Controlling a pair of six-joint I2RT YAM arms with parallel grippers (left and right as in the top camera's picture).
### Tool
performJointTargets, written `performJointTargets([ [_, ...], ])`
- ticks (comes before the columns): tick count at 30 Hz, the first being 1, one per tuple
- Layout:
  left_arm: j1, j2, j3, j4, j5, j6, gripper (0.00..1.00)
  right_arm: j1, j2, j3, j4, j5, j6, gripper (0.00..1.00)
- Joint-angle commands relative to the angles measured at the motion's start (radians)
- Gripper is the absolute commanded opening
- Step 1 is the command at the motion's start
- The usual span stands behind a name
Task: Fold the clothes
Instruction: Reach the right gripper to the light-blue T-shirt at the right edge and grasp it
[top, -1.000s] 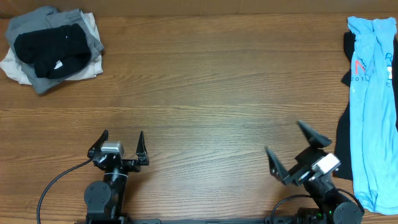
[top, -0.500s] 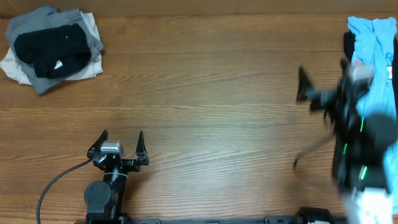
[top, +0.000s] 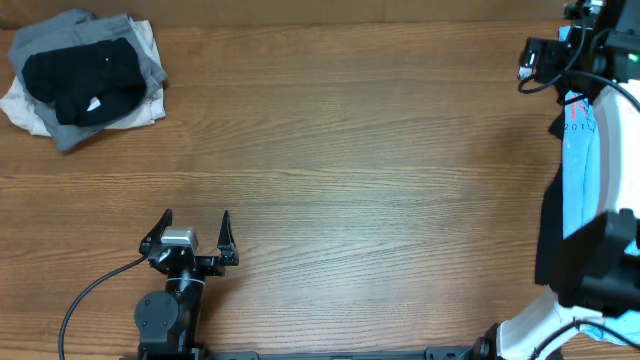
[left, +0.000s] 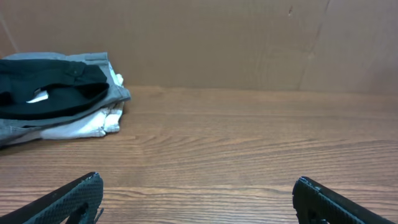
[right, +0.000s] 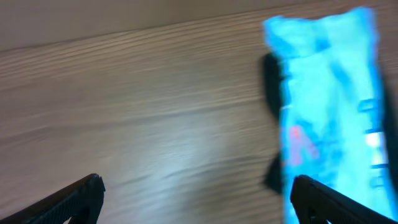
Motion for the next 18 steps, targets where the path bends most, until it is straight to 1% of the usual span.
performJointTargets([
  [1, 0.005, -0.009, -0.003, -0.002, -0.006, 0.018, 1.00, -0.006, 0.061, 0.042, 0.071, 0.322, -0.007, 1.00],
  [3, 0.005, -0.009, -0.003, -0.002, -0.006, 0.018, 1.00, -0.012, 0.108, 0.042, 0.117, 0.430, -0.014, 1.00],
  [4, 0.005, -0.008, -0.003, -0.002, -0.006, 0.018, 1.00, -0.017, 0.133, 0.042, 0.135, 0.445, -0.032, 1.00],
  [9, 0.005, -0.009, -0.003, -0.002, -0.006, 0.018, 1.00, -0.060, 0.233, 0.042, 0.211, 0.444, -0.060, 1.00],
  [14, 0.005, -0.009, -0.003, -0.002, -0.006, 0.018, 1.00, -0.104, 0.297, 0.044, 0.237, 0.417, -0.093, 1.00],
  [18, 0.005, -0.009, -0.003, -0.002, -0.006, 0.018, 1.00, -0.137, 0.325, 0.058, 0.249, 0.333, -0.098, 1.00],
])
